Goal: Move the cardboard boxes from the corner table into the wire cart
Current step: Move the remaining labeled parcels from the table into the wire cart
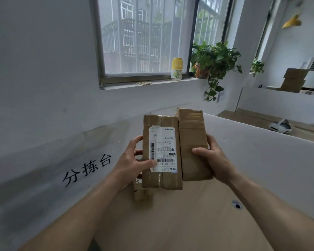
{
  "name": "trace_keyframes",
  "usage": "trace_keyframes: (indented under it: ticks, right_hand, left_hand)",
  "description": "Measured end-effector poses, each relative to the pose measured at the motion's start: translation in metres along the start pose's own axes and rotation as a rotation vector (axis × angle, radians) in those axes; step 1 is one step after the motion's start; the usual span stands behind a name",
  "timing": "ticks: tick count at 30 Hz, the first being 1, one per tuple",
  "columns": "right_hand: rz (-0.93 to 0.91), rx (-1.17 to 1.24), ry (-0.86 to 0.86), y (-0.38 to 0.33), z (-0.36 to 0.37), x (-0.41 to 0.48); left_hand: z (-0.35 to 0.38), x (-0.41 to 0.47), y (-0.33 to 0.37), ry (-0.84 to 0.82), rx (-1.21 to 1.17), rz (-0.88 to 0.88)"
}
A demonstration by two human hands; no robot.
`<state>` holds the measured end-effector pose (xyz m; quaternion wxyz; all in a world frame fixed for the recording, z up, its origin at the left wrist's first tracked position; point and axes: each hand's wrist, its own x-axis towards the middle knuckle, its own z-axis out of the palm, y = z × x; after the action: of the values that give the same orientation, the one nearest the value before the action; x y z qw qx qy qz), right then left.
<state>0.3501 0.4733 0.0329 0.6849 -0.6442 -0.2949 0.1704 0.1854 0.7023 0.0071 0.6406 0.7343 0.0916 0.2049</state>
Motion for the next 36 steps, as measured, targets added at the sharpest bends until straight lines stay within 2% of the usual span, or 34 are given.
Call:
trace_keyframes:
  ticks: [6, 15, 26, 36]
  right_hand:
    - [0.042, 0.021, -0.052, -0.001, 0.047, -0.017]
    - [0.009, 0.058, -0.087, -0.026, 0.086, -0.040]
    - [-0.013, 0.030, -0.072, -0.042, 0.069, -0.054]
    - [-0.044, 0.074, -0.173, -0.050, 0.062, -0.044]
  left_hand:
    - [-0.043, -0.050, 0.005, 0.052, 0.031, -0.038]
    - [-0.090, -0.099, 0.030, 0.142, -0.039, 0.024]
    - [-0.113, -0.129, 0.048, 0.193, -0.021, 0.063]
    - [-0.105, -0.149, 0.065, 0.299, 0.017, 0.060]
